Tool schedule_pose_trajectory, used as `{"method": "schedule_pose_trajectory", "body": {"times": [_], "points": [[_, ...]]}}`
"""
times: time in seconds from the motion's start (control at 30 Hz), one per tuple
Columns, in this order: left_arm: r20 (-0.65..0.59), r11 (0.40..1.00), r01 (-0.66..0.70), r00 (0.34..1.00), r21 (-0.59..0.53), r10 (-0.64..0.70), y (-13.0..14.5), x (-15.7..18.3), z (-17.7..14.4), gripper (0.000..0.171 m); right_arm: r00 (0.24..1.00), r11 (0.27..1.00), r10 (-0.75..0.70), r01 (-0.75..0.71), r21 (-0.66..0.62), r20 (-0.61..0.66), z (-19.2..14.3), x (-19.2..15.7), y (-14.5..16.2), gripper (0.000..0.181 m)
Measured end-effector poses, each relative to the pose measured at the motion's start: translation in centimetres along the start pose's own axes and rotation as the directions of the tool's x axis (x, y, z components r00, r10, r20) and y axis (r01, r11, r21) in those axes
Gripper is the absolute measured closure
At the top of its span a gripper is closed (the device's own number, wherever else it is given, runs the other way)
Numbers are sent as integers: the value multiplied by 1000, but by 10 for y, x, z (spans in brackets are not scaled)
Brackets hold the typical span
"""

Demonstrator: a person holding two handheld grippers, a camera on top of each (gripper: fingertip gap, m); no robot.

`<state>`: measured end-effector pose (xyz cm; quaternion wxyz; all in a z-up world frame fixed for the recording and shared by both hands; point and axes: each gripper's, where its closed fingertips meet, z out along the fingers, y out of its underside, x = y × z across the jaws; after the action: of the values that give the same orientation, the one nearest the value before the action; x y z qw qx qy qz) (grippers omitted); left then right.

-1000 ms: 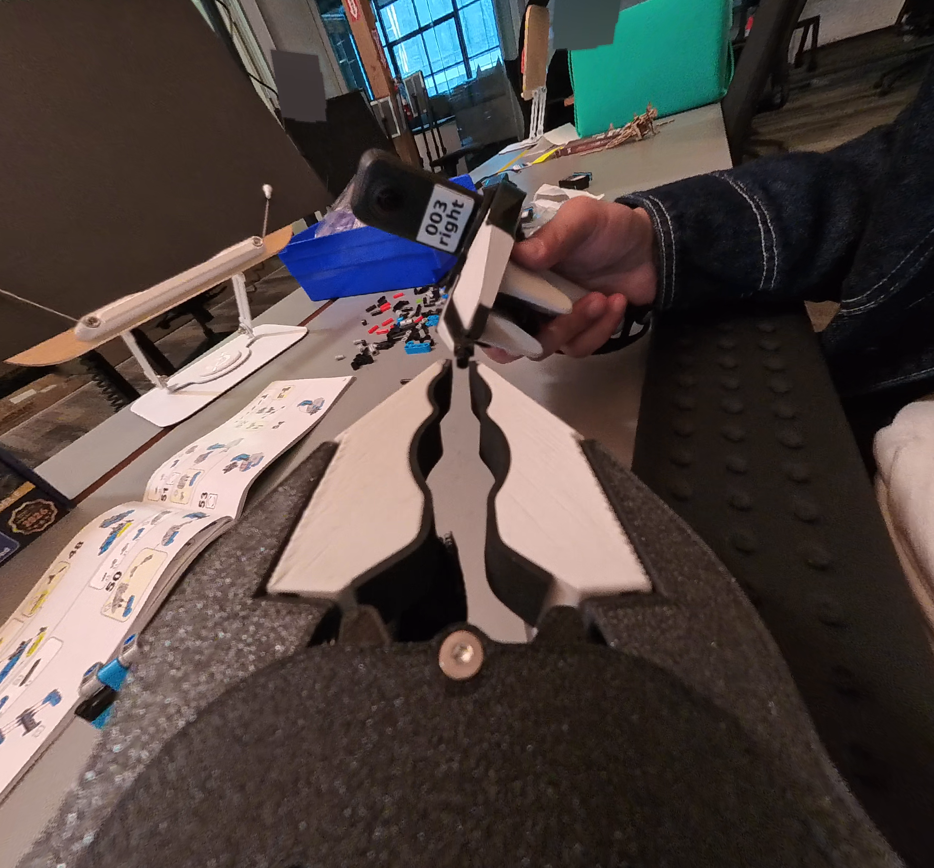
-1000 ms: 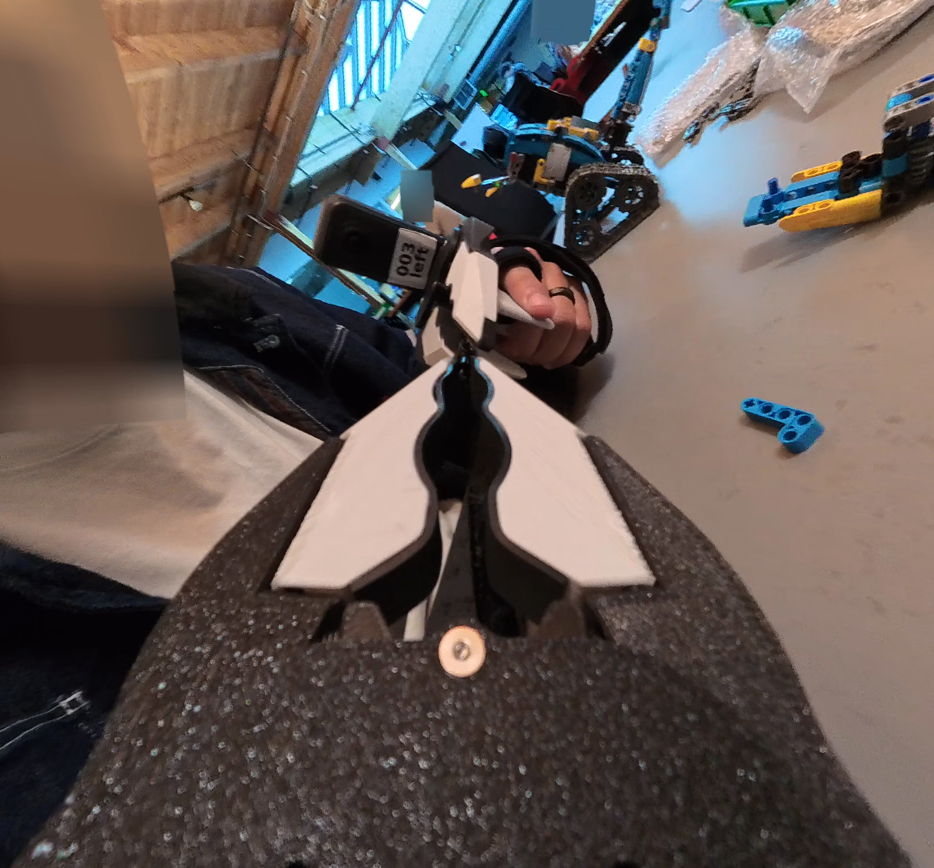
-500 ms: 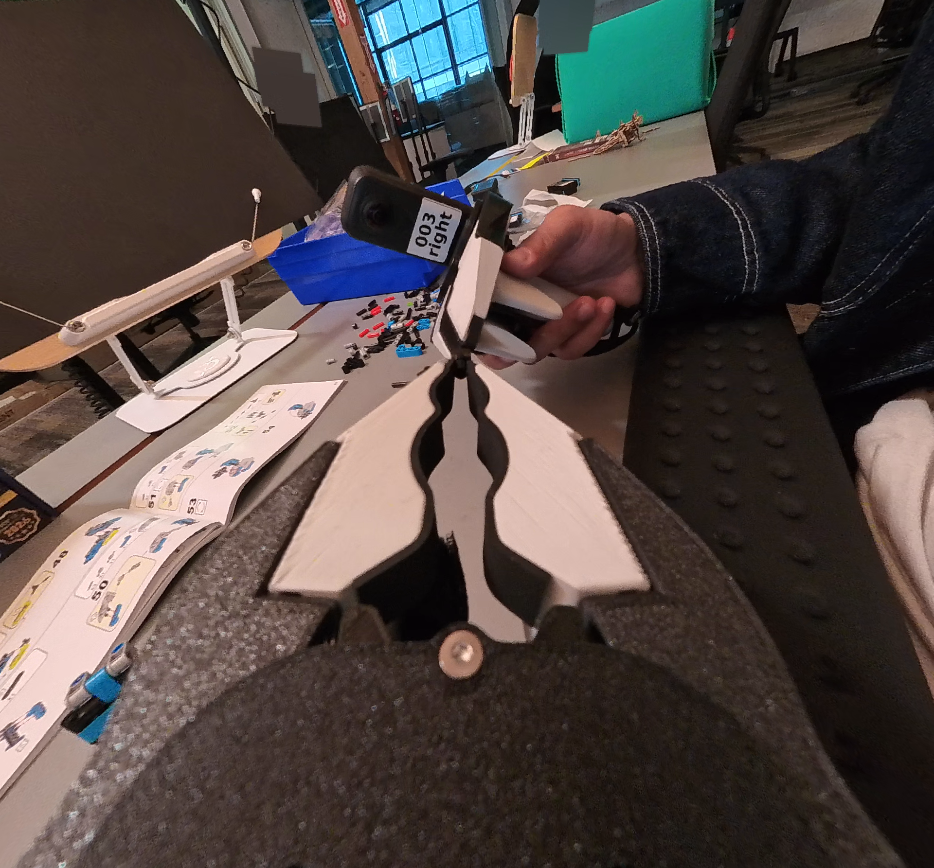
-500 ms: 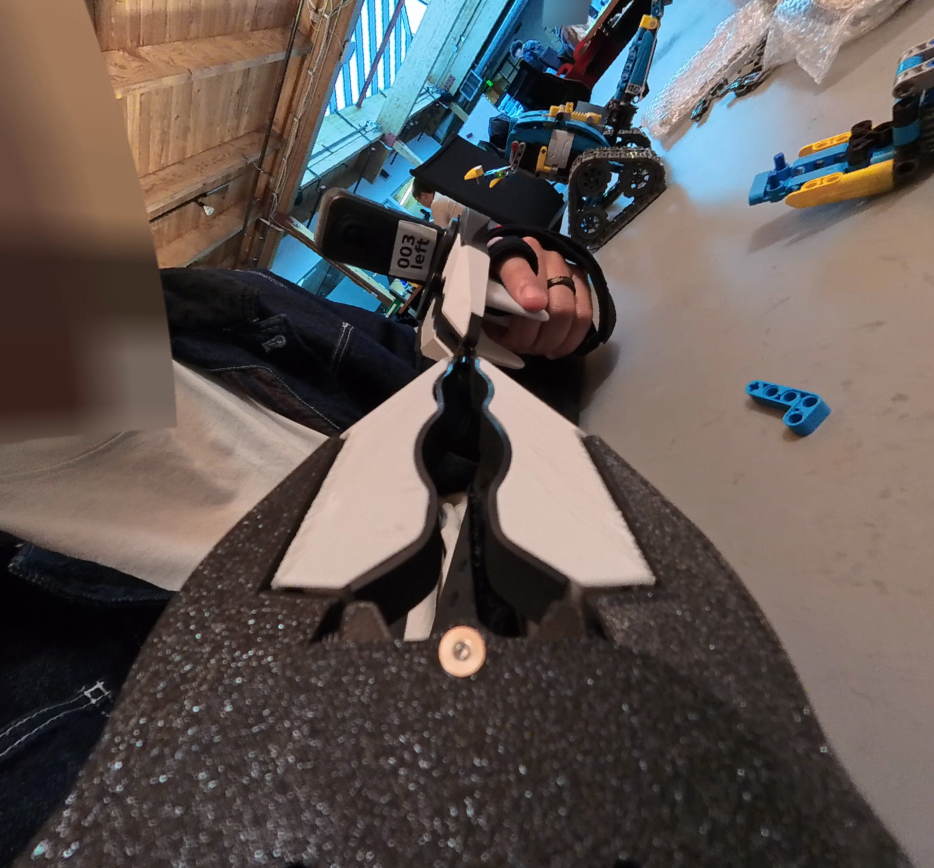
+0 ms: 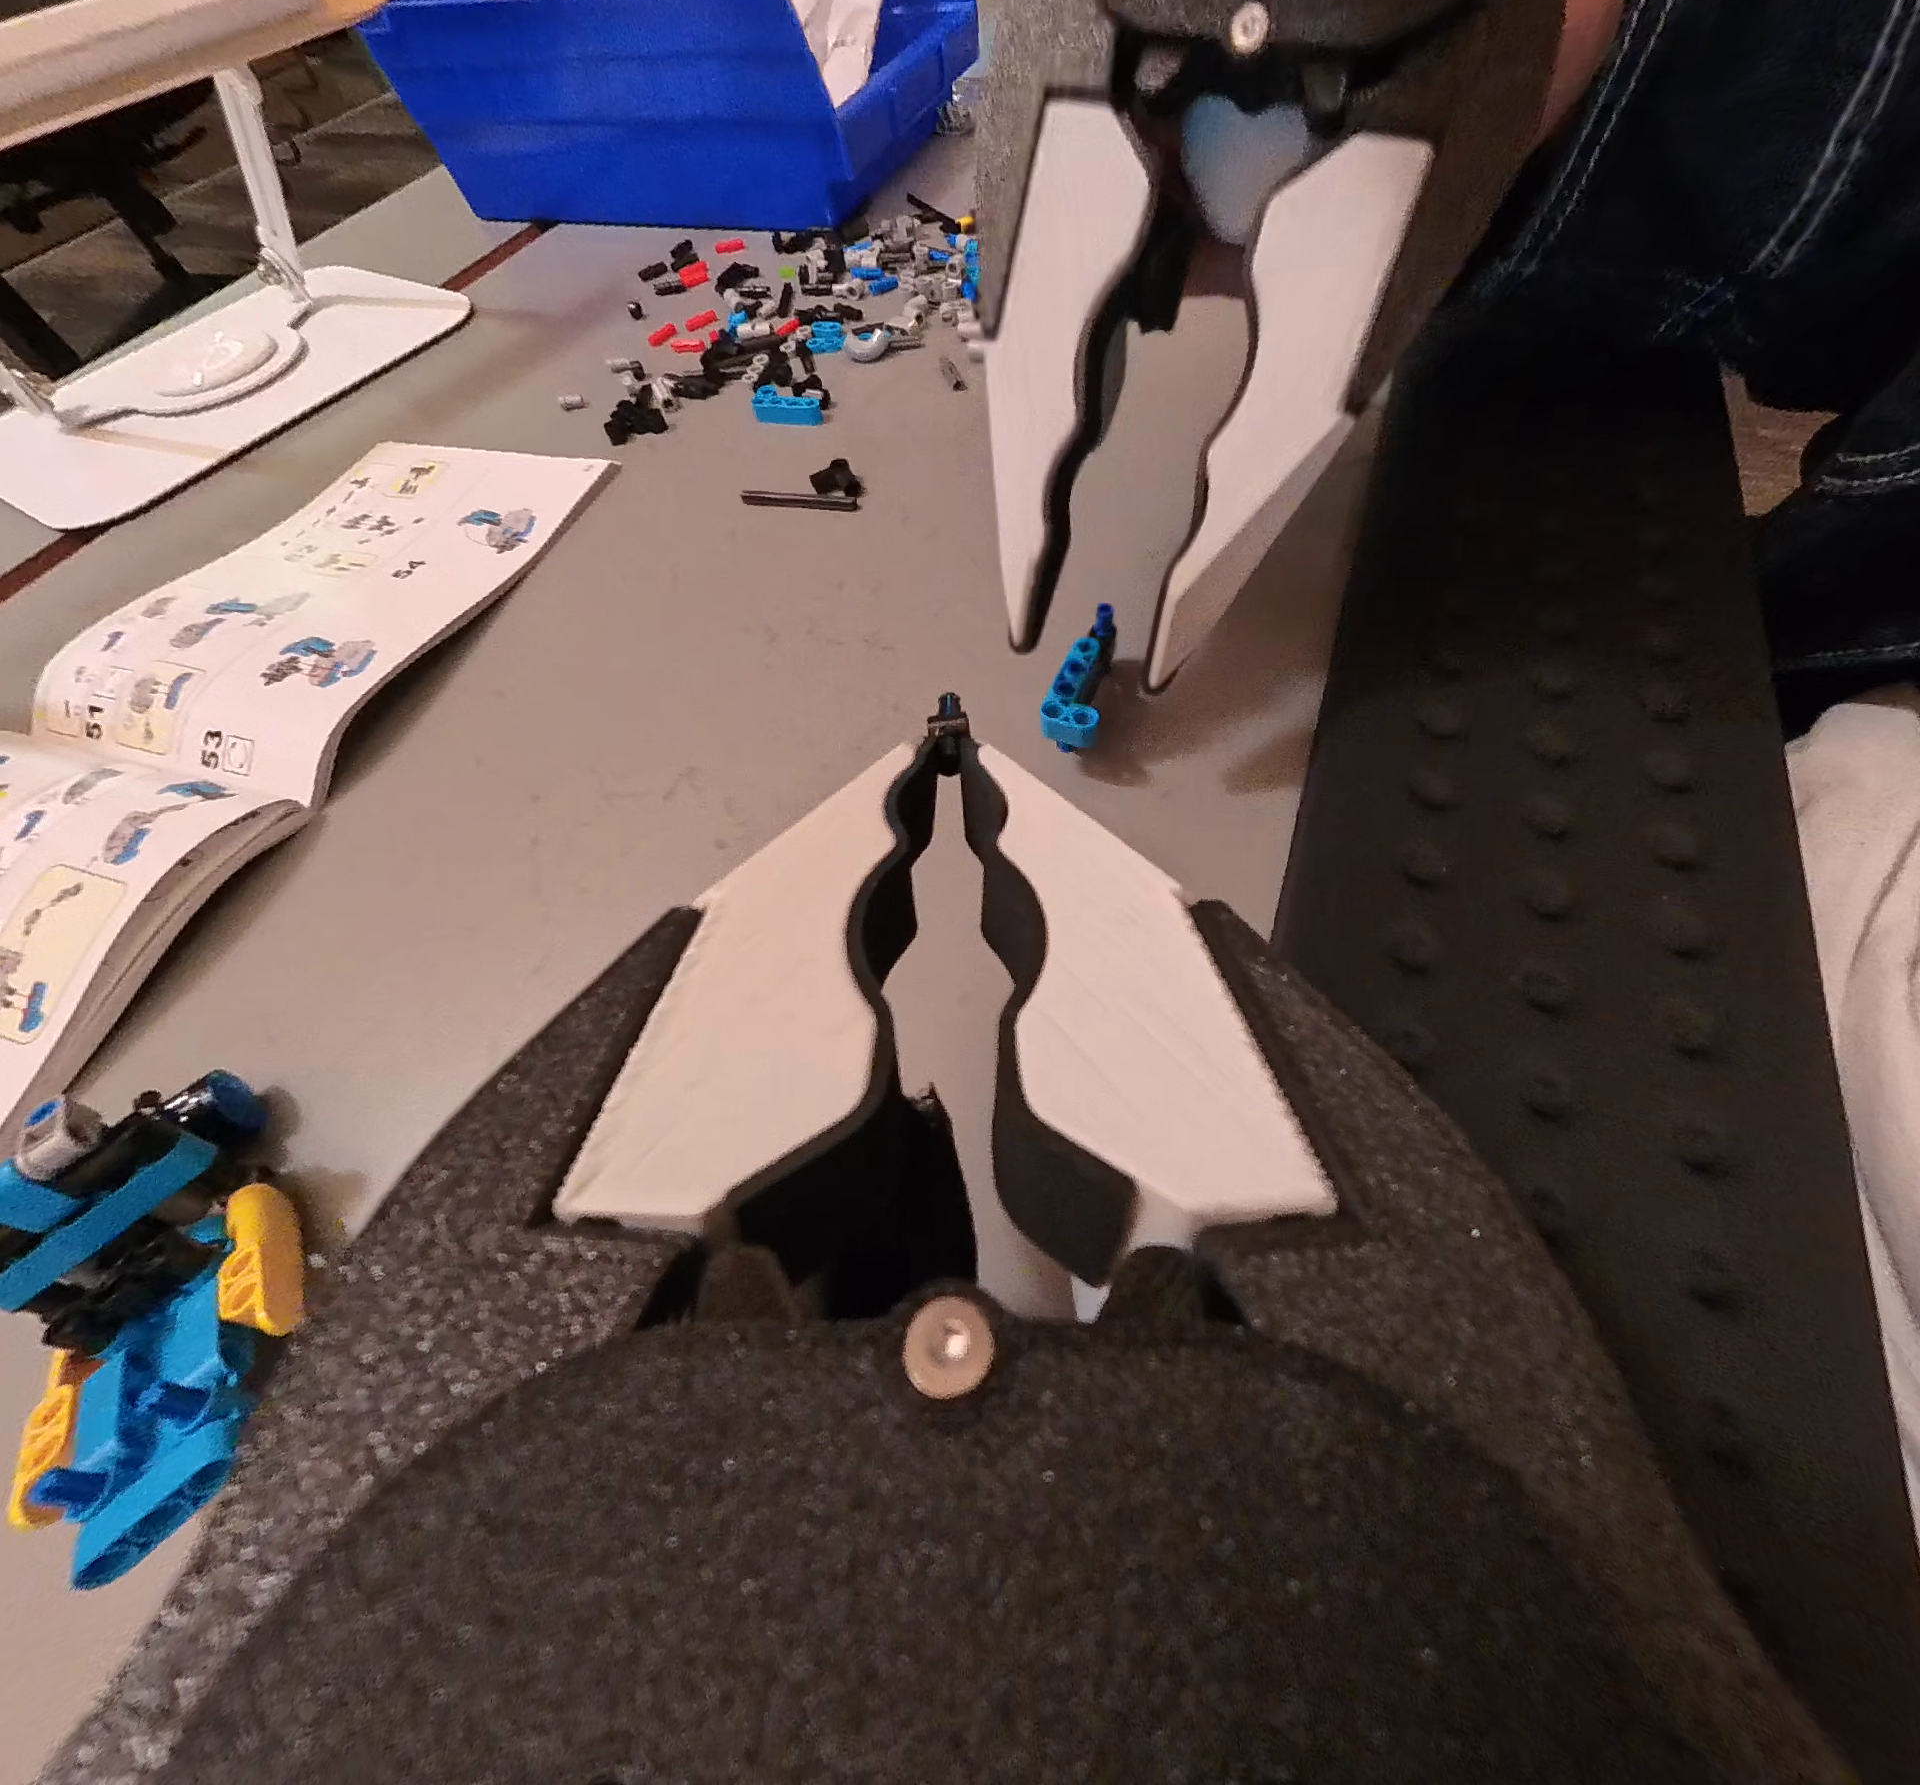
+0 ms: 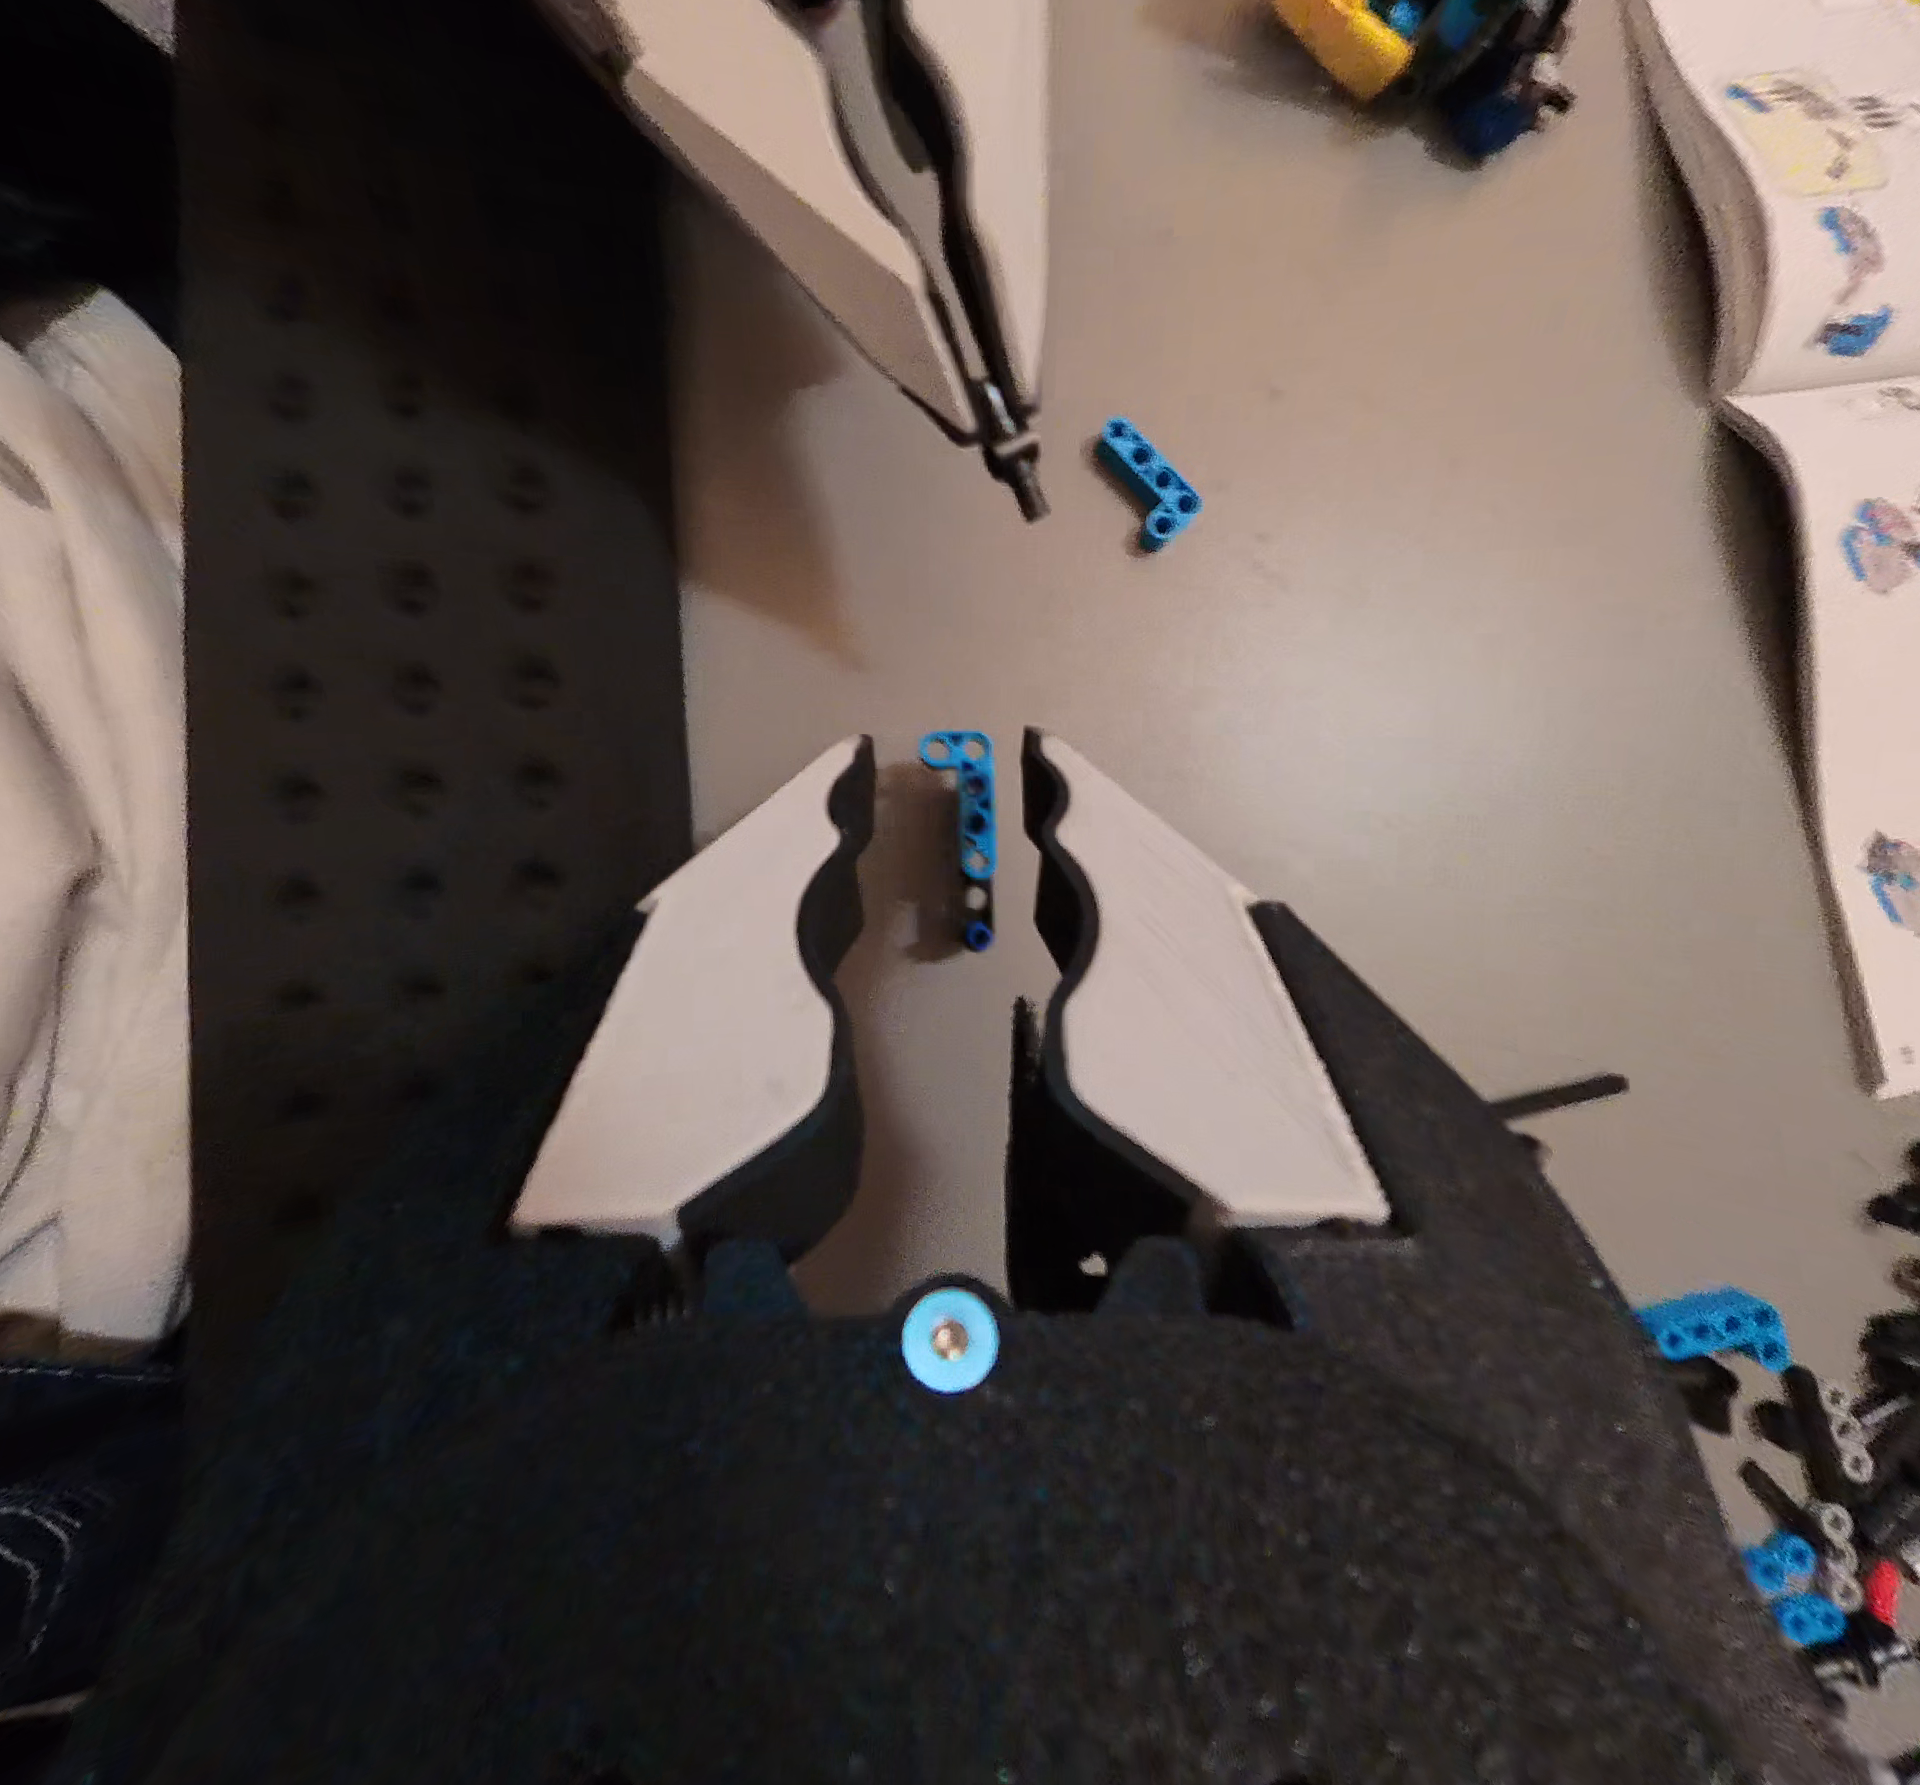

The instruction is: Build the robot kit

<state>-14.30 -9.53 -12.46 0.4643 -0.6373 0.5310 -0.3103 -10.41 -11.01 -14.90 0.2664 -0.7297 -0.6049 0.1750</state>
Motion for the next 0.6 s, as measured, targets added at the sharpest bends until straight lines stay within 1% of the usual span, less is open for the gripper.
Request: {"method": "schedule_pose_trajectory", "body": {"times": [0.1,0.23,0.3,0.33,0.37,0.43,0.47,0.5,0.53,0.57,0.6], "points": [[-11,1000,23,1000,5,-23,0,0,-1,167,1000,996,-24,24,-91,1,11,-1,10,153],[-17,1000,19,1000,12,-18,-2,2,-1,167,1000,994,19,-17,-106,17,18,0,10,149],[-19,1000,23,1000,15,-22,-2,2,-2,167,1000,992,23,-22,-126,10,21,0,12,155],[-21,1000,26,999,17,-25,-2,2,-2,167,1000,991,18,-17,-130,6,22,1,12,162],[-23,999,29,999,18,-29,-2,2,-2,167,1000,991,14,-13,-132,8,22,1,13,166],[-23,999,45,999,25,-44,-3,1,-3,167,1000,994,-1,-1,-105,-26,21,7,9,166],[-24,997,64,998,45,-63,-6,-1,-5,167,1000,998,-4,2,-68,-31,17,10,5,167],[-36,992,98,995,79,-96,-11,-3,-8,167,1000,1000,7,-7,5,-11,11,9,-5,167],[-50,983,140,990,123,-135,-18,-5,-13,167,1000,992,28,-28,126,1,0,12,-21,167],[-75,968,185,982,172,-174,-25,-7,-18,168,998,958,60,-67,280,34,-15,15,-40,167],[-117,947,229,971,225,-207,-34,-7,-24,168,989,894,101,-137,427,104,-30,17,-56,167]]}}
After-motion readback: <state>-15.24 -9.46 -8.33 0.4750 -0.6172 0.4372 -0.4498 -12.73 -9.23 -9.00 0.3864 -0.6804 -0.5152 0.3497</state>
